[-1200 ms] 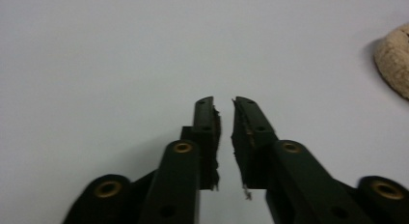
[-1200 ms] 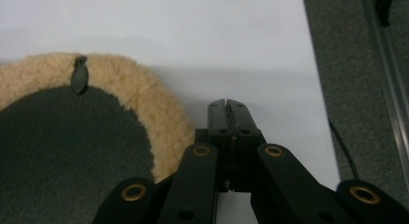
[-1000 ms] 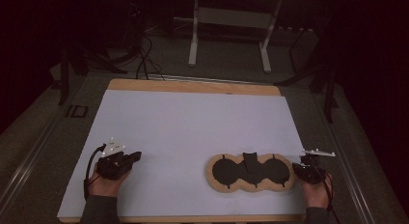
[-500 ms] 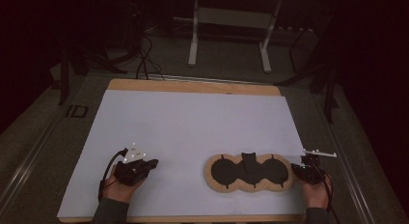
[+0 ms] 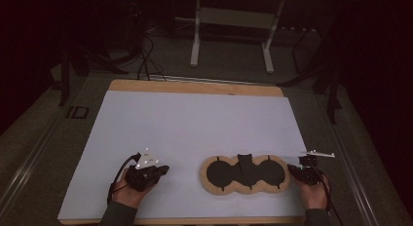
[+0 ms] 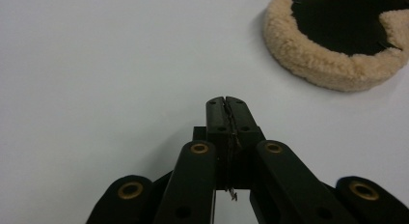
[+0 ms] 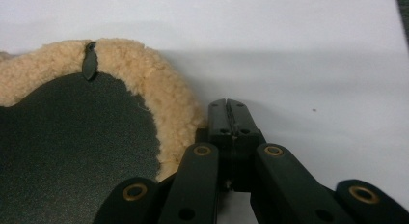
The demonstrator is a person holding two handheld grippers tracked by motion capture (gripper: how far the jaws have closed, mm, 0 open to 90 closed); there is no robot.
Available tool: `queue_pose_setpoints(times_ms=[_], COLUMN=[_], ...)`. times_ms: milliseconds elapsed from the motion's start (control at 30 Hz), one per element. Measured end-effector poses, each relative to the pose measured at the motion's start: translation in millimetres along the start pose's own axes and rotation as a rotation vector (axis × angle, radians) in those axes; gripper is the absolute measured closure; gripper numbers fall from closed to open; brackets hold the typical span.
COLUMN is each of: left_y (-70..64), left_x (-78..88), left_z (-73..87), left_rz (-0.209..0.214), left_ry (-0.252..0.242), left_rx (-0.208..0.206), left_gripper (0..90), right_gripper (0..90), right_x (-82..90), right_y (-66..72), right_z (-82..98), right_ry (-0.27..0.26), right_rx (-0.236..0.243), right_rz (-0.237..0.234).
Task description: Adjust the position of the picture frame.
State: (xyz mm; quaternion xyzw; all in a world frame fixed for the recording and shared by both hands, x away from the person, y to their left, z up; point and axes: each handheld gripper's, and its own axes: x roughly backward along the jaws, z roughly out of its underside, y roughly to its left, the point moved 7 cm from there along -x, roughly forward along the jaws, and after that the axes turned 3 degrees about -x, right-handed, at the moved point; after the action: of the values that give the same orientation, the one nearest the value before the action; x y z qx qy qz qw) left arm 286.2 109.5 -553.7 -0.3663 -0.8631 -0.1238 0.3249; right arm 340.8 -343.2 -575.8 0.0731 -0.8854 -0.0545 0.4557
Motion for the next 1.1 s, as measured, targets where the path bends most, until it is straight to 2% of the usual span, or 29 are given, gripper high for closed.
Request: queue_pose_setpoints(times_ms=[233,400,500,600,700,833,900,1000,1100], left_y=[-9.4,-12.4,-12.4,-11.4,-10.4,-13.9,-16.3,-18.0,-20.4], left_x=[-7.8,-12.2,-13.1,-13.0,-14.4,-17.7,-19.8,-22.1,-24.4], left_z=[0.5,2.1,2.3,2.5,3.5,3.6,3.6,3.3,3.8], left_rz=[0.016,0.024,0.022,0.019,0.012,0.016,0.015,0.019,0.028], left_ry=[0.028,0.045,0.05,0.046,0.056,0.065,0.074,0.082,0.087], left_rx=[-0.034,-0.045,-0.048,-0.045,-0.043,-0.057,-0.07,-0.082,-0.084], left_gripper=[89.9,89.9,89.9,90.0,90.0,90.0,90.0,90.0,90.0], right_gripper=[90.0,90.0,90.0,90.0,90.0,90.0,90.0,90.0,90.0], right_x=[-3.0,-4.8,-4.1,-1.0,3.9,4.7,5.7,5.9,2.7], right_y=[16.5,25.0,25.6,24.4,23.0,23.1,24.0,25.1,33.7], right_z=[0.3,0.4,0.1,0.7,3.9,8.3,9.0,9.0,8.3], right_ry=[0.013,0.018,0.024,0.032,0.062,0.106,0.116,0.119,0.116], right_rx=[0.057,0.077,0.094,0.101,0.119,0.164,0.164,0.157,0.161], right_rz=[-0.003,-0.011,-0.004,-0.018,-0.034,-0.027,-0.027,-0.042,-0.092])
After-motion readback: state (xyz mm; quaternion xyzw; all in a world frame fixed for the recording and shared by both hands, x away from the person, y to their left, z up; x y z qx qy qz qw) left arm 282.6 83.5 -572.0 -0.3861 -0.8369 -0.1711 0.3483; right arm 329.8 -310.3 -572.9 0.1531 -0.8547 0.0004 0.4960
